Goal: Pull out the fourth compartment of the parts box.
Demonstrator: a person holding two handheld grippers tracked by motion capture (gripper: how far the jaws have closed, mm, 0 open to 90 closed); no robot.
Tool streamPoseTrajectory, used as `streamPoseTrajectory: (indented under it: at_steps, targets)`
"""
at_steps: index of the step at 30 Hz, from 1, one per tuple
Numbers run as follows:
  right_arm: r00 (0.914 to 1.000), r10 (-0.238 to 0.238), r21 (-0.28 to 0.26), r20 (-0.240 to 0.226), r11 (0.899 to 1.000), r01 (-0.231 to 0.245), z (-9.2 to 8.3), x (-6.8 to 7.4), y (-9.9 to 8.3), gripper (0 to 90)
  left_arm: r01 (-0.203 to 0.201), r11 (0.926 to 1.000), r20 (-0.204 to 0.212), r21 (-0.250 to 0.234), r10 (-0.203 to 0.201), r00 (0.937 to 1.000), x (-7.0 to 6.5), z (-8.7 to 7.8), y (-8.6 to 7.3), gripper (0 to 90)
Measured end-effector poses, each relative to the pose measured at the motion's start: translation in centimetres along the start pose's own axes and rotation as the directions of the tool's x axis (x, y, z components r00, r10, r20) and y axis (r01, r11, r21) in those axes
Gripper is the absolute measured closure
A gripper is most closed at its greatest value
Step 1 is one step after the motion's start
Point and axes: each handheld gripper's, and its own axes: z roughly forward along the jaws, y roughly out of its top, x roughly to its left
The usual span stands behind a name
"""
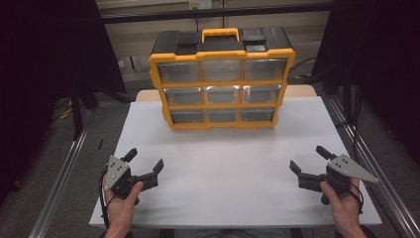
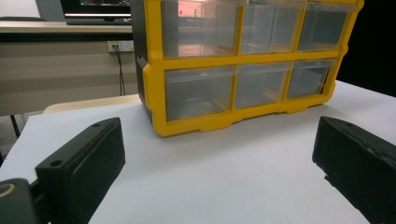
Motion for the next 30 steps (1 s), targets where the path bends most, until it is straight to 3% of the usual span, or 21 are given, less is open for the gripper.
streamPoseTrajectory:
  at_steps: [9,10,16,18,20,25,28,30]
  targets:
    - [1.0,0.006,0.006,-0.006,1.0,-0.006,0.0,-0.1,-0.1,0.9,-0.001,0.9999,0.005,-0.01,0.002,1.0,-0.1,0.3,0.1,2.5]
    - [0.9999,0.015,0.007,-0.001,1.0,-0.015,0.0,-0.2,-0.2,0.9,-0.031,0.9995,-0.012,-0.002,0.031,0.9994,0.0,0.5,0.1,2.5]
    - [0.9996,0.029,0.009,-0.003,1.0,-0.029,0.3,-0.4,-0.3,0.9,-0.015,0.9999,-0.009,-0.006,0.015,0.9999,0.0,0.8,0.1,2.5]
    - [0.999,0.042,0.014,-0.014,0.999,-0.042,0.3,-0.4,-0.3,0.8,-0.069,0.9976,-0.026,0.007,0.069,0.9973,-0.4,0.7,0.3,2.4]
    - [0.999,0.043,0.015,-0.01,0.999,-0.043,0.2,-0.6,-0.4,0.8,-0.05,0.9988,0.005,0.0,0.05,0.9988,-0.8,0.9,0.3,2.3]
    - [0.999,0.045,0.013,0.0,0.999,-0.045,0.2,-0.6,-0.3,0.8,-0.086,0.9962,0.014,-0.009,0.086,0.9962,-1.2,1.6,0.6,2.3]
    - [0.9991,0.042,0.017,-0.009,0.999,-0.042,0.2,-0.6,-0.3,0.8,-0.078,0.9969,0.008,-0.007,0.078,0.9969,-1.2,1.9,0.7,2.3]
    - [0.9993,0.036,0.018,-0.008,0.999,-0.036,0.3,-0.6,-0.4,0.8,-0.043,0.999,0.029,-0.008,0.043,0.9986,-1.1,2.3,0.7,1.3]
